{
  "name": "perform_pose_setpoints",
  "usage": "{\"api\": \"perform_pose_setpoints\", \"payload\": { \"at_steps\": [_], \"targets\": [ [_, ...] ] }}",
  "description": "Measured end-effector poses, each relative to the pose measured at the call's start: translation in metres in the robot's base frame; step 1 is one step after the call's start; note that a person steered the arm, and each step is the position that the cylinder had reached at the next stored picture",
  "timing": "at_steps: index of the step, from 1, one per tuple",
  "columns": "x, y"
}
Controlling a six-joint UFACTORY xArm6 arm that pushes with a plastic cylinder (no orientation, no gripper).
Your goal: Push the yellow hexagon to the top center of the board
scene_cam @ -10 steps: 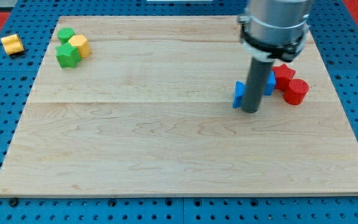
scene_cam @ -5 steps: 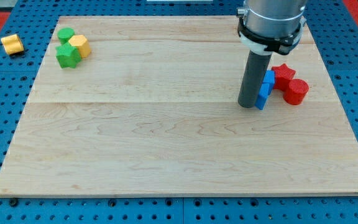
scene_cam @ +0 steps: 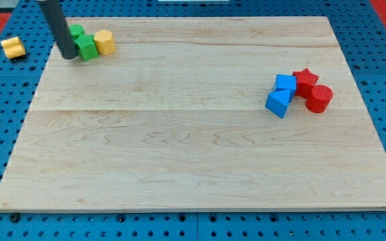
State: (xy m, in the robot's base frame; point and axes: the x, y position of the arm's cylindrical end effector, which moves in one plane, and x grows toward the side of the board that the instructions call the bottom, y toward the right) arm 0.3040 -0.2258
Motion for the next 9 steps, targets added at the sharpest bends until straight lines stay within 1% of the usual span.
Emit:
{"api": "perform_pose_setpoints", "payload": {
  "at_steps": [1,2,3,4,5,6,7,9],
  "targets": [
    [-0.015,0.004],
    [-0.021,0.020],
    [-0.021,0.075],
    [0.000,0.078],
    [-0.018,0.022],
    [-0.059,0.045],
    [-0.080,0.084],
    [-0.043,0.222]
  ]
}}
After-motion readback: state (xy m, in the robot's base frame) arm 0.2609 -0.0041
